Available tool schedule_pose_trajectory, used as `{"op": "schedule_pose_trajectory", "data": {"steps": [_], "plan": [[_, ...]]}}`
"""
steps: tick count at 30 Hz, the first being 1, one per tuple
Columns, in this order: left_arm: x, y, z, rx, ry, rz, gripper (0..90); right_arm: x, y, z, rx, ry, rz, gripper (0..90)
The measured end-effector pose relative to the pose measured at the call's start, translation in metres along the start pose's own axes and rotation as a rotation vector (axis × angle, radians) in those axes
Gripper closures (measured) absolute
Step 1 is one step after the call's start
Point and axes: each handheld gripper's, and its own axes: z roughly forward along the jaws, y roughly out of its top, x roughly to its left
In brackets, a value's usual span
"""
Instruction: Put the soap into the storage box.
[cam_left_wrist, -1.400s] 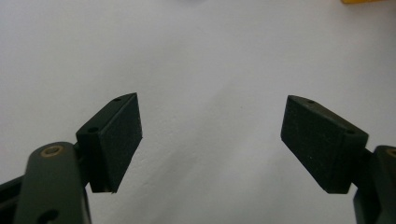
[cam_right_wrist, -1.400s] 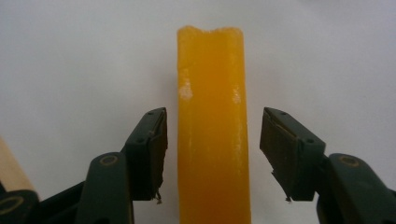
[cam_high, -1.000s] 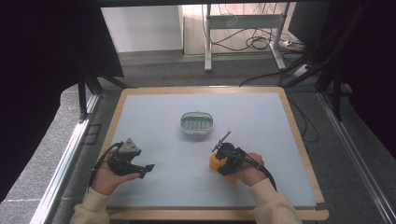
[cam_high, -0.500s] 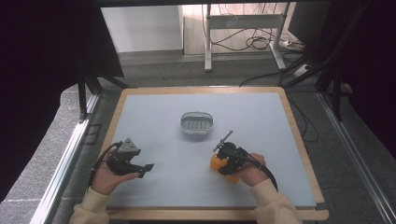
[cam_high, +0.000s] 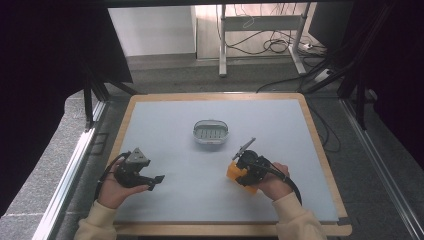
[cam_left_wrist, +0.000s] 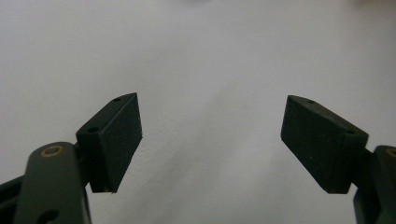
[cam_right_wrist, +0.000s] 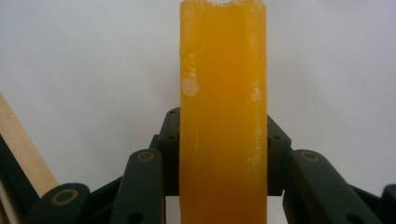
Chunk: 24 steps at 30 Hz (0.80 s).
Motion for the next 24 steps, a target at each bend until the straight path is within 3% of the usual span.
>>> {"op": "schedule_pose_trajectory", "data": {"steps": [24], "plan": [[0.000,0.000,0.000,-0.001,0.002,0.000,20.4,-0.007,-0.006,-0.017,-0.049,-0.012,0.003,61.7]]}}
